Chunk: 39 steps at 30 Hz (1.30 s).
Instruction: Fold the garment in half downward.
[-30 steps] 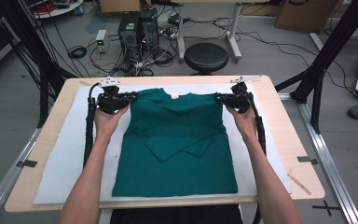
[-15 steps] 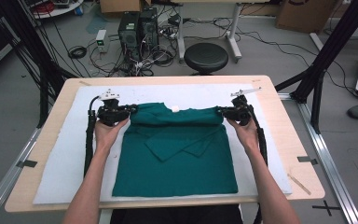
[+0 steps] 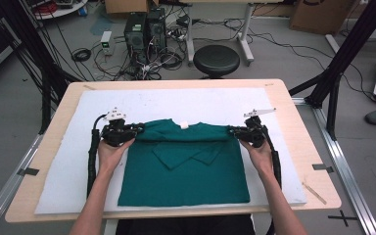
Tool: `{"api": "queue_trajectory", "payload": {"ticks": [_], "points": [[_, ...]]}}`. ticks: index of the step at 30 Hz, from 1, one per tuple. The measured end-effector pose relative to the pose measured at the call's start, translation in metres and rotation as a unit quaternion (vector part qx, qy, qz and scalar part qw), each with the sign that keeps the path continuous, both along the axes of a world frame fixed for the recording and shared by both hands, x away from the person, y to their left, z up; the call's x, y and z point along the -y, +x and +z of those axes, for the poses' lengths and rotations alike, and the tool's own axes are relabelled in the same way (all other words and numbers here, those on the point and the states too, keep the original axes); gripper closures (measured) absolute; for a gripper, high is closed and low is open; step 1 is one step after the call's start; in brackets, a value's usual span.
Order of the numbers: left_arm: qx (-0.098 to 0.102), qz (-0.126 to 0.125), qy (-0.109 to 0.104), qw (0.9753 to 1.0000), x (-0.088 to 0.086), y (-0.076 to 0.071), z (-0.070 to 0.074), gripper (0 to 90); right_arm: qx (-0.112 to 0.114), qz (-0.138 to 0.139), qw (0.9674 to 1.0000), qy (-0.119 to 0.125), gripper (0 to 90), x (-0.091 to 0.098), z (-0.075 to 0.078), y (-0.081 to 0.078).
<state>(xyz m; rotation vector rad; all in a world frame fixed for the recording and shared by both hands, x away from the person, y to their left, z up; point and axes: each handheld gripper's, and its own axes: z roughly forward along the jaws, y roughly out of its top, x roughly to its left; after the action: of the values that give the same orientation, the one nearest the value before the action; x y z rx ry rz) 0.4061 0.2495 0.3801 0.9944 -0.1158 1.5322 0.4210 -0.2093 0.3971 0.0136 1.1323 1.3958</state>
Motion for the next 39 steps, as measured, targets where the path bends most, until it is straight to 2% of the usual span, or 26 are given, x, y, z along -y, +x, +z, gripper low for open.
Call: {"api": "queue_trajectory", "payload": {"ticks": [1,4,9,16,20,27,33,39], "points": [[0.0,-0.002,0.002,1.0,-0.001,0.002,-0.006,84.1,0.0,0.0,1.0,0.001,85.1,0.0,-0.008,0.005],[-0.001,-0.002,0.006,1.0,-0.001,0.004,-0.011,84.1,0.003,-0.001,1.0,0.0,85.1,0.0,-0.014,0.007],[-0.003,0.005,0.015,0.9999,0.0,0.01,-0.029,84.0,0.011,0.007,0.9999,0.0,85.1,0.003,-0.032,0.01],[-0.014,-0.009,0.019,0.9997,-0.004,0.019,-0.048,84.0,-0.002,0.018,0.9998,-0.002,84.9,0.009,-0.049,0.019],[-0.017,-0.002,0.02,0.9996,-0.004,0.022,-0.056,83.8,0.0,0.02,0.9998,-0.004,84.9,0.01,-0.058,0.021],[-0.022,-0.009,0.024,0.9994,-0.007,0.025,-0.069,83.9,-0.006,0.022,0.9997,-0.007,84.8,0.011,-0.073,0.025],[-0.034,-0.017,0.026,0.9989,-0.008,0.027,-0.081,84.1,-0.009,0.022,0.9996,-0.014,84.9,0.013,-0.085,0.027],[-0.048,-0.014,0.029,0.9983,-0.007,0.028,-0.089,84.1,-0.015,0.026,0.9994,-0.017,85.0,0.015,-0.094,0.028]]}}
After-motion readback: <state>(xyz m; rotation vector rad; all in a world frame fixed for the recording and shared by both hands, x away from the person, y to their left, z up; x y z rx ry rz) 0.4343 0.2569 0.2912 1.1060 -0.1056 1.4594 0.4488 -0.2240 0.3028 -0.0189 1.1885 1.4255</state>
